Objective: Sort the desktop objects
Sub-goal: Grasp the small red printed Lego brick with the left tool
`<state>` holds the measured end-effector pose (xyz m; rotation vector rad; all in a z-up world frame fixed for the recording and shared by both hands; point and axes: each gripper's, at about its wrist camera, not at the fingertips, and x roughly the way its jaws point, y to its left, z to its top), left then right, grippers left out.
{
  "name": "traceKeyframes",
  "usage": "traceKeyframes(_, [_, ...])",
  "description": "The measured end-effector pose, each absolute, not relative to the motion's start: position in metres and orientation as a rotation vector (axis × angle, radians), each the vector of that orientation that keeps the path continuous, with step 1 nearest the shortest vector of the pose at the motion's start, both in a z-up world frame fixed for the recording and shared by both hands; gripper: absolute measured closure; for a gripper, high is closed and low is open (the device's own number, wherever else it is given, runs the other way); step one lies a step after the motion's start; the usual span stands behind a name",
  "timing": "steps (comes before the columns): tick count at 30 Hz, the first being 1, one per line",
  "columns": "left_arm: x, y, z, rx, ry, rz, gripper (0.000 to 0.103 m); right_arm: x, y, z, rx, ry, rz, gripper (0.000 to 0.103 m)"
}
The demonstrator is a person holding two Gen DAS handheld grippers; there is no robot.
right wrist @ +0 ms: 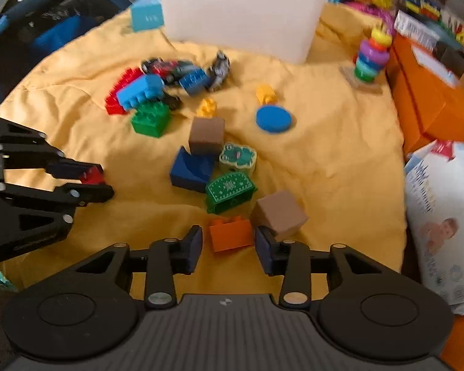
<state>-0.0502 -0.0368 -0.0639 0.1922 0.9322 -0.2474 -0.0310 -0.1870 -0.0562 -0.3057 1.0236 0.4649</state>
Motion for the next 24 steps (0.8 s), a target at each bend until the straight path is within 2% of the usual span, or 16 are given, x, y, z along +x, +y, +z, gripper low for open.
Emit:
traceKeyframes(4, [-0.054, -0.034, -0.065, 0.141, 0.914, -0.22, 0.081, -0.035, -0.18, -0.061, -0.37, 1.023, 0.483, 0.066])
traceKeyframes(9, [-0.059, -0.027, -0.067, 0.088, 0.906, -0.198, 0.08, -0.06, -0.161, -0.033, -0.444, 0.891, 0.67, 0.066])
traceKeyframes(14, [-0.06, -0.023, -0.067, 0.094, 0.909, -0.175, 0.08, -0.057, -0.144, -0.045, -0.411, 0.808, 0.77, 0.066])
traceKeyframes(19, [-0.064, -0.024, -0.067, 0.121, 0.904, -0.188, 0.08, -0.048, -0.163, -0.058, -0.259, 0.817, 0.767, 0.066])
traceKeyframes(24, [-0.07, -0.026, -0.065, 0.164, 0.901, -0.223, 0.075, -0.059, -0.178, -0.069, -0.29, 0.855, 0.681, 0.065])
